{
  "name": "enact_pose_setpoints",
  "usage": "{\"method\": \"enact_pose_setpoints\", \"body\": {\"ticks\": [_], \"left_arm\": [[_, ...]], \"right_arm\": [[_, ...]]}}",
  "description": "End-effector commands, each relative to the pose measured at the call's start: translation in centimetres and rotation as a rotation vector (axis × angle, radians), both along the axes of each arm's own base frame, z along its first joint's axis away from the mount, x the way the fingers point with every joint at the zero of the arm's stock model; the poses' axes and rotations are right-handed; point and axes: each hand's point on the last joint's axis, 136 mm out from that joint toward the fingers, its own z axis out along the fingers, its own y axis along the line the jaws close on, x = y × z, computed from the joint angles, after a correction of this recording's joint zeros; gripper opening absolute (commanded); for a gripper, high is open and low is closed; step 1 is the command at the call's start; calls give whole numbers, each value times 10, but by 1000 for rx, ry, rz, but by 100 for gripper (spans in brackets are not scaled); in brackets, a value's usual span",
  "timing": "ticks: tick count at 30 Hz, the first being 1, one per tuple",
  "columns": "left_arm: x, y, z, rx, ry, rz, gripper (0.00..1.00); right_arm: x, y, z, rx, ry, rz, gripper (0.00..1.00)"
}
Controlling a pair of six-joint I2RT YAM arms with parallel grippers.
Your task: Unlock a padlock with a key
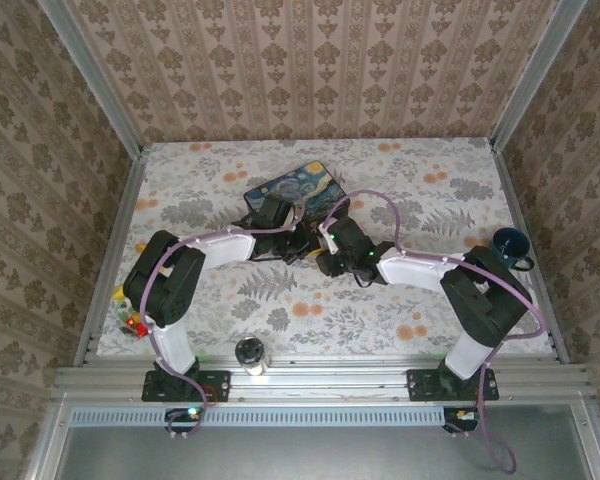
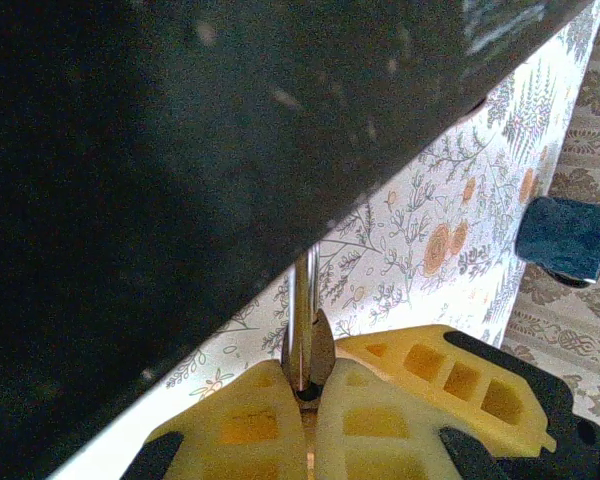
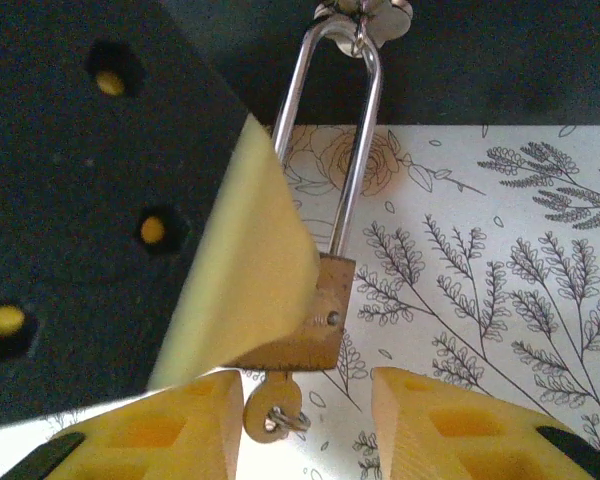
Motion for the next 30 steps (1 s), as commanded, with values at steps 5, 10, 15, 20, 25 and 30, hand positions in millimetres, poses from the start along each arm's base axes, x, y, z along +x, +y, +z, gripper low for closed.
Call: {"method": "enact_pose_setpoints", "body": {"ticks": [5,10,15,20,25,30], "left_arm": [[-36,19,-39,100,233,11,0],[-37,20,-39,101,235,11,0],[-38,20,-40,102,234,8,0],[-40,21,-41,104,238,7,0],[-41,21,-41,102,238,5,0],[-42,20,-43,100,244,3,0]], "right_arm": [[20,10,11,-7,-66,-2,36],[23,10,12,-14,-76,-3,32],[23,5,10,-15,-85,-23,22],[30,-3,12,39,-86,-73,12],[38,-1,20,266,-4,-67,6],[40,-4,25,458,85,-62,2]]}}
